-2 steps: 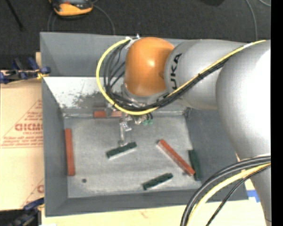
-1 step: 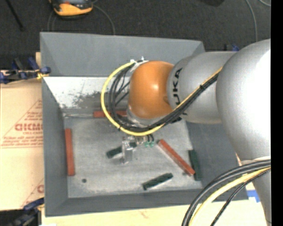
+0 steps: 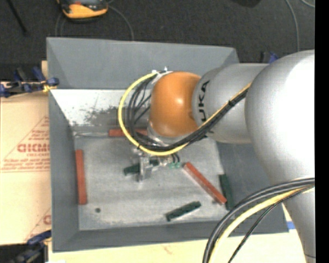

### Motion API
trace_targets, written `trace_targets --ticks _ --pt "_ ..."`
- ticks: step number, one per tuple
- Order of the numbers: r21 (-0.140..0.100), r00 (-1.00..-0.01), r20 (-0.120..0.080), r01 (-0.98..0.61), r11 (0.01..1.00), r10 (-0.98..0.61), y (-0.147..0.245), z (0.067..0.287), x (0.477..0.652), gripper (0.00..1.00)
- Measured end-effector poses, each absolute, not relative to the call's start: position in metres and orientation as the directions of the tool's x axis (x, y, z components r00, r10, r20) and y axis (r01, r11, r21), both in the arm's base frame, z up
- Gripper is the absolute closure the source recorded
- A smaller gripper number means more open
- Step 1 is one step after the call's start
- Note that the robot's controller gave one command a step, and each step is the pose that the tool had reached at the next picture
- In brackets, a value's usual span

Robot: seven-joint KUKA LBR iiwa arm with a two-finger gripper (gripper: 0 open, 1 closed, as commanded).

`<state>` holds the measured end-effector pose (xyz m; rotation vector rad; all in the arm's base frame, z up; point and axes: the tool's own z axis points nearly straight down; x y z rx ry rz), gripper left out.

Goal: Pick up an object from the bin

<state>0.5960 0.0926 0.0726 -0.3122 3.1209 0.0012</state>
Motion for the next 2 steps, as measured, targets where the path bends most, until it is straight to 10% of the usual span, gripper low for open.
trace_targets --ticks 1,2 --pt "0.001 -0.98 -0.005 -0.197 0.98 -0.197 0.093 0.073 0.596 1.0" --pt "-0.001 -0.98 -0.006 -0.2 0.98 -0.2 0.045 0.223 0.596 1.0"
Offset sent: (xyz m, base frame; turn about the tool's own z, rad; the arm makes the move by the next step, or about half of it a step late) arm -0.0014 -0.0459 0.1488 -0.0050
